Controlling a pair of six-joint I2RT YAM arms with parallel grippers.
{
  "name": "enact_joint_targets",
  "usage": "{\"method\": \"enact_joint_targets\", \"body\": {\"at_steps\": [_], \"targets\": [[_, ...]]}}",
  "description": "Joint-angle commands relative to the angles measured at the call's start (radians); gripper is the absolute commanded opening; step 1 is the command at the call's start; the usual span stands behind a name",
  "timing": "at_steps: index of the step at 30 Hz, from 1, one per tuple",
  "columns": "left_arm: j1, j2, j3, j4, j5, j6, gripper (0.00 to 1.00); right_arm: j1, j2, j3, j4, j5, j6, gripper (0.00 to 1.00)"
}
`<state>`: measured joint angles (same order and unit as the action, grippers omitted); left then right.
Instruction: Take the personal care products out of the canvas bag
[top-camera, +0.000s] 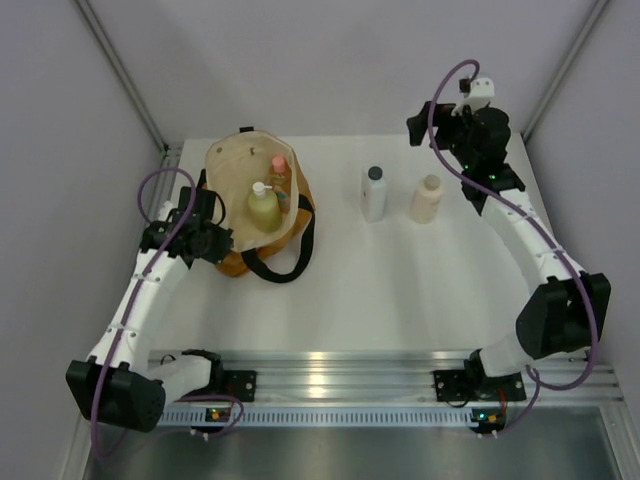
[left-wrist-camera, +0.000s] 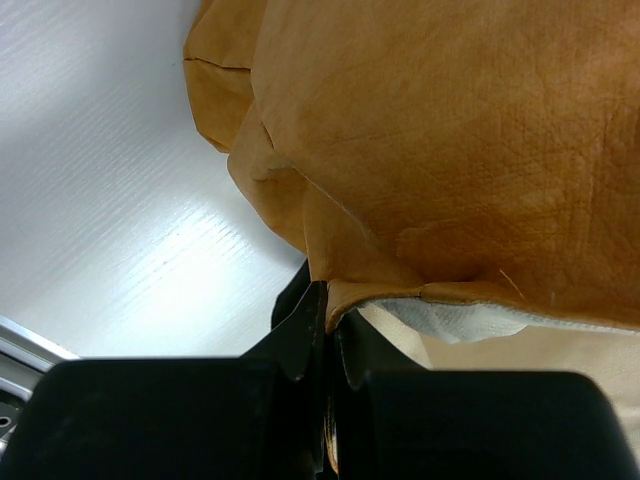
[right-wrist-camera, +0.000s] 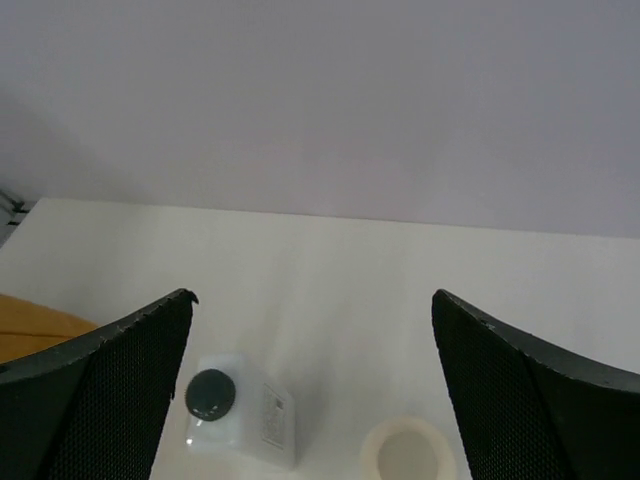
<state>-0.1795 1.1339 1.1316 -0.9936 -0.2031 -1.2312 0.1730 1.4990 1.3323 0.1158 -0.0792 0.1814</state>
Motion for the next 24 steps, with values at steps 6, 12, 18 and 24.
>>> {"method": "enact_joint_targets", "body": {"at_steps": [6,12,18,24], "targets": [[0.0,-0.022,0.034,0.038,-0.012,0.001,0.0,0.291,0.047,0.298,-0.257,-0.119,-0.076,0.98],[-0.002,-0.019,0.02,0.038,-0.006,-0.001,0.0,0.497,0.171,0.415,-0.284,-0.182,-0.045,0.86],[-0.002,-0.023,0.011,0.036,0.002,0.012,0.0,0.646,0.34,0.596,-0.402,-0.154,-0.091,0.8],[-0.002,-0.039,-0.023,0.038,0.018,0.009,0.0,0.697,0.466,0.723,-0.479,-0.175,-0.157,0.8]]}}
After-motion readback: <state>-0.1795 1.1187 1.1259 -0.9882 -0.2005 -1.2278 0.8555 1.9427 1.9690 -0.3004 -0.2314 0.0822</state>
